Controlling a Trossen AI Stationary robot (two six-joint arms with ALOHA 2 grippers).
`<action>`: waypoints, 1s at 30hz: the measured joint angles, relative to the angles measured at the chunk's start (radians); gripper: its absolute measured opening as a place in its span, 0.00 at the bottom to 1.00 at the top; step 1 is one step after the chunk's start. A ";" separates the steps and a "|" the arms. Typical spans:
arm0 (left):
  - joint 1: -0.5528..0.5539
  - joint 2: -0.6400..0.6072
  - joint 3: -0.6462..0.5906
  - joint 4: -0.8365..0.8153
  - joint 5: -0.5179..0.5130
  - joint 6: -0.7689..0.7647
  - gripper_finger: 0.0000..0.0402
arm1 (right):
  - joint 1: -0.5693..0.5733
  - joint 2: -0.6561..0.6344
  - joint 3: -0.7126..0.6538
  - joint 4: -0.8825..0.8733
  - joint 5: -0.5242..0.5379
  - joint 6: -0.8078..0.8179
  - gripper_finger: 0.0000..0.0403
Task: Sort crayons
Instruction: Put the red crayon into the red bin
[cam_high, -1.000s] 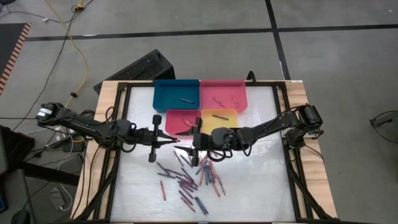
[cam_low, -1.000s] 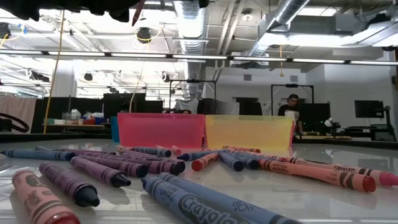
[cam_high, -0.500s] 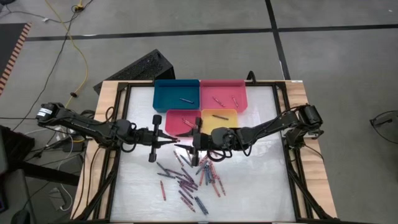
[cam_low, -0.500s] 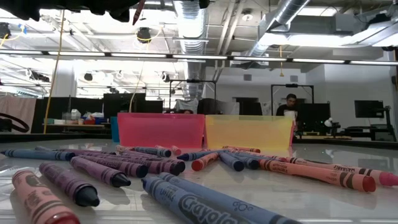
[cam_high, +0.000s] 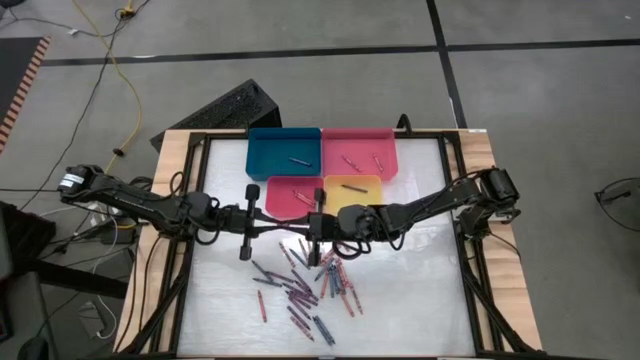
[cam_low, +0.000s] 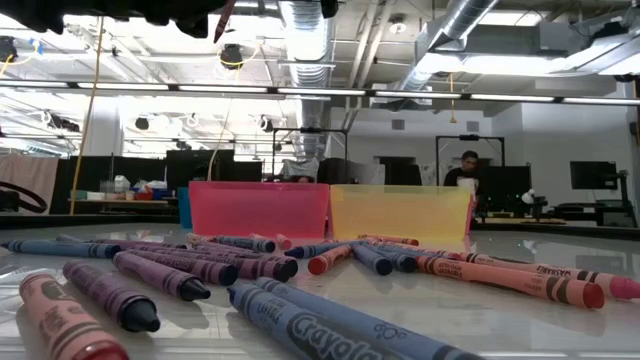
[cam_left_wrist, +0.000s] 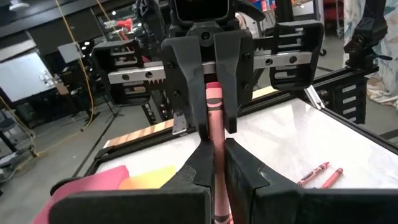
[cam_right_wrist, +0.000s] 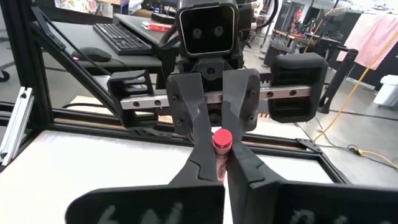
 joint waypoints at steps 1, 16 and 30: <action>0.000 0.000 0.000 -0.004 -0.006 -0.005 0.02 | 0.000 0.000 0.000 0.000 0.000 0.000 0.02; 0.001 0.000 0.001 -0.395 -0.423 -0.239 0.28 | -0.069 0.000 0.000 -0.175 0.144 0.145 0.01; 0.000 -0.001 0.000 -0.438 -0.439 -0.285 0.28 | -0.257 0.175 -0.002 -0.312 0.079 0.472 0.01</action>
